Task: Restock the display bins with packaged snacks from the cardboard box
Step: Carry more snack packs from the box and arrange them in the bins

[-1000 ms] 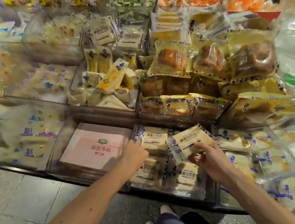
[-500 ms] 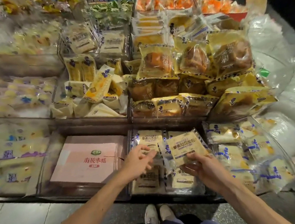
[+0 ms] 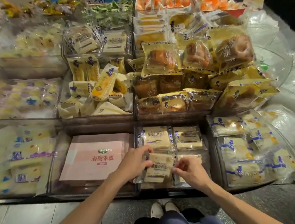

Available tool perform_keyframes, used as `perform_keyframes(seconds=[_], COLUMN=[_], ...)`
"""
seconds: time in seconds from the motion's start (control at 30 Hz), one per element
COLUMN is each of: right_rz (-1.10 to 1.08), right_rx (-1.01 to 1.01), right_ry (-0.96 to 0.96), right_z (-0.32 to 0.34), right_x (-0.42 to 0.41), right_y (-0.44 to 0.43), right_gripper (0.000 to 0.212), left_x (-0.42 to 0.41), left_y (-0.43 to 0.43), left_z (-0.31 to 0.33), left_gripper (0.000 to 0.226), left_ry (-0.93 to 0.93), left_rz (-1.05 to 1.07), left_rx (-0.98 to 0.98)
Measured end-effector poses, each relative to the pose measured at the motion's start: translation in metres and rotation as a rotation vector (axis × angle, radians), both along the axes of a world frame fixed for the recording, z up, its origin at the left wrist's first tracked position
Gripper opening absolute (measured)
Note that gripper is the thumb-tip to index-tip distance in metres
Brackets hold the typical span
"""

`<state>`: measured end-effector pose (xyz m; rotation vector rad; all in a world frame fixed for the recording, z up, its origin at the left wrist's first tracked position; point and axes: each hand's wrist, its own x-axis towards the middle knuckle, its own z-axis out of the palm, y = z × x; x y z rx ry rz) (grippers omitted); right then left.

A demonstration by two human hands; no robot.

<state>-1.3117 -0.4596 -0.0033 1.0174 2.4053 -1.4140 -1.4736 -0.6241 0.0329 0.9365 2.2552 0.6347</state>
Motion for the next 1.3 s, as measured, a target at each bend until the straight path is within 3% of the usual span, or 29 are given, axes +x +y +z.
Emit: perform_keyframes(seconds=[0.07,0.27,0.37,0.5,0.6,0.67,0.77,0.93,1.13,1.3], right_rz=[0.034,0.073,0.109,0.111,0.126,0.122,0.077,-0.153,-0.595,-0.967], right_rx=[0.066,0.158,0.187,0.195,0.154,0.145,0.171,0.314,0.406,0.382], right_ry=[-0.041,-0.034,-0.022,-0.027,-0.067,-0.075,-0.040,0.083,0.122,0.061], right_z=[-0.003,-0.006,-0.007,-0.008,-0.005,0.005,0.029,0.080,0.120,0.110], right_x=[-0.004,-0.007,-0.006,-0.008,-0.008,-0.004,0.013,0.092,0.274,0.446], right_y=[-0.008,-0.024,-0.031,-0.035,-0.028,-0.023,-0.008,0.019,0.015,-0.017], right_gripper=[0.020,0.030,0.030,0.029,0.030,0.033,0.030,0.024,0.022,0.026], left_x=[0.007,0.018,0.018,0.013,0.006,0.000,-0.004,0.035,0.204,0.413], left_y=[0.001,-0.003,-0.003,0.001,0.004,0.012,0.037,0.110,0.204,0.246], left_z=[-0.005,-0.030,-0.040,-0.040,-0.033,-0.026,0.011,0.090,0.153,0.144], left_gripper=[0.031,0.042,0.053,0.047,0.038,0.038,0.032,0.026,0.023,0.016], left_ry=[0.092,0.625,0.714,0.770,0.739,0.677,0.516,0.488,0.368,0.275], left_rz=[-0.102,-0.372,-0.413,-0.445,-0.528,-0.561,-0.554,-0.593,-0.819,-1.232], left_rx=[-0.051,-0.188,-0.229,-0.276,-0.400,-0.356,-0.225,0.110,0.313,0.406])
